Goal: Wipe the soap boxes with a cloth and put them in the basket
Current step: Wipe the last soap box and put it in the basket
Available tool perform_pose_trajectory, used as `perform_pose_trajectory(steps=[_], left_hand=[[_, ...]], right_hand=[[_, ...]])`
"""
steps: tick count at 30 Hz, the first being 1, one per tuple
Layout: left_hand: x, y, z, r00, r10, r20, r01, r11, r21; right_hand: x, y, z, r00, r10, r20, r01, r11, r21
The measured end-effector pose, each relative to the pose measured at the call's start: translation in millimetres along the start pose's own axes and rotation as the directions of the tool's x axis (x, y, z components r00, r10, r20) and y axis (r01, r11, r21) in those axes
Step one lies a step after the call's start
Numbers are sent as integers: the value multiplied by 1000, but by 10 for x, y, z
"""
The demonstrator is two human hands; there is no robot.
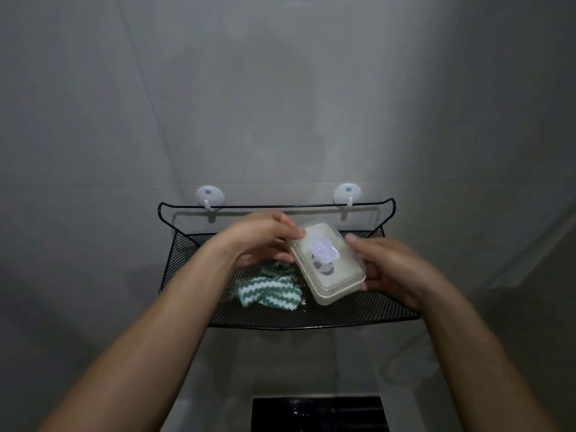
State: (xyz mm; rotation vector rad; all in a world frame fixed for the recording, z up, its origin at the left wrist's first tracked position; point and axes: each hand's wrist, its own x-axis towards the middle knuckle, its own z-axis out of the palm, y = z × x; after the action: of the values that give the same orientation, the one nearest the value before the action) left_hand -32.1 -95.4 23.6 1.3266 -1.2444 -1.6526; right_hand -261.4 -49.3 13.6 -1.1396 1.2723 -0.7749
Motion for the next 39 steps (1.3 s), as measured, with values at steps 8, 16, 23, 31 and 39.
perform_pose_trajectory(steps=[8,16,23,31,39], left_hand=[[-235,-95,-345,994,82,72,-109,742,662],[-363,-287,-244,995,91,-34,-22,551,834],[-510,-45,-239,879,369,-302,-223,878,424],[-534,-52,132,799,466,-380,-401,884,240],[-733,-248,386,733,538,-416,-487,842,231]], right_hand=[[39,56,-26,999,44,-25,-39,984,176],[40,77,10,996,72,-51,-58,970,237],[32,90,68,998,5,60,-23,952,306],[76,25,198,992,-80,93,34,910,414],[45,-11,179,994,-107,-29,108,876,470]])
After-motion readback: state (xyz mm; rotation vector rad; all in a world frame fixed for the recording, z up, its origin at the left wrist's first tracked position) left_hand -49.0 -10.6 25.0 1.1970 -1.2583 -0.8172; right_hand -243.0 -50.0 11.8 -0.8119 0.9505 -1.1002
